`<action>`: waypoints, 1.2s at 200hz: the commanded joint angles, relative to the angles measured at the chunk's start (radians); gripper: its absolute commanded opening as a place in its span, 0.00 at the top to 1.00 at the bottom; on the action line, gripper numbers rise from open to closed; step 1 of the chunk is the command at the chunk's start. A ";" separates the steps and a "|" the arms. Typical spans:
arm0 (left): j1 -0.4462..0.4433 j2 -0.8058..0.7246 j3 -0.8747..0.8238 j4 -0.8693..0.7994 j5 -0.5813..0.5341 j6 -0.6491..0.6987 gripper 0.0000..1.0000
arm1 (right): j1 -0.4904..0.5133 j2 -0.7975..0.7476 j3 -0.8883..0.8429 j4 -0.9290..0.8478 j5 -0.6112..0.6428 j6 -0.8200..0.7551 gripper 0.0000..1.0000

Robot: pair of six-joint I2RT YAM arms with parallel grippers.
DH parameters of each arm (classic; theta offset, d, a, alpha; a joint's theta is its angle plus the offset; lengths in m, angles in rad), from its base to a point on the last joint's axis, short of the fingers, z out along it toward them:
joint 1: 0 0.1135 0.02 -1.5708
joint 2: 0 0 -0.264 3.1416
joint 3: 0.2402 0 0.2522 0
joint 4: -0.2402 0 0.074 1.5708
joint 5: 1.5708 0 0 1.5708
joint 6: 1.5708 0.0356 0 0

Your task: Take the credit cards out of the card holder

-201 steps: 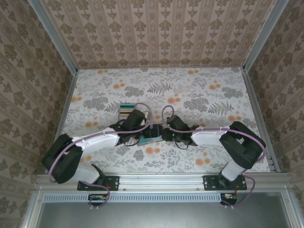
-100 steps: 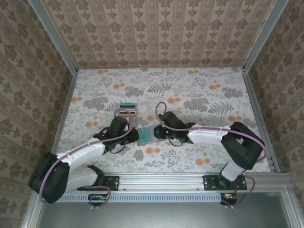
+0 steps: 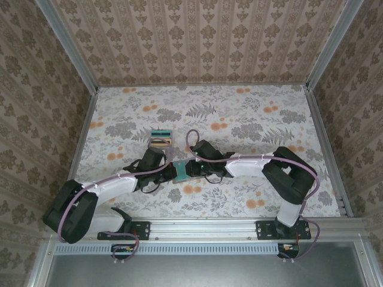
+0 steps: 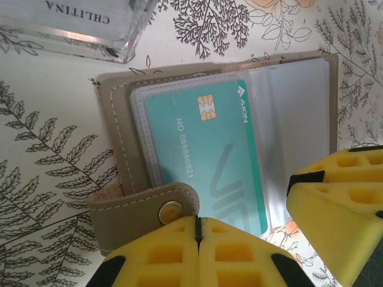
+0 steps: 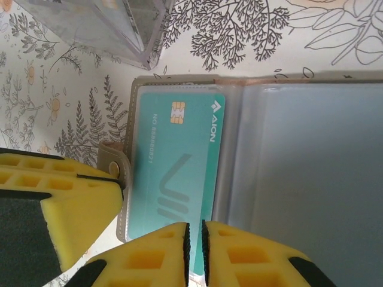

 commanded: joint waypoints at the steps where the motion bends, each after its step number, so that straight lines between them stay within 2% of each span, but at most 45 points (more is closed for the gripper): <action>1: 0.006 0.002 -0.014 0.000 -0.007 0.001 0.98 | 0.008 0.024 0.026 -0.006 -0.031 0.020 0.82; 138: -0.006 0.000 -0.026 -0.063 -0.057 -0.001 0.98 | 0.007 0.082 0.054 -0.038 -0.020 0.023 0.80; 240: -0.016 0.044 -0.020 -0.061 -0.064 -0.005 1.00 | 0.007 0.056 0.043 -0.066 0.029 0.031 0.79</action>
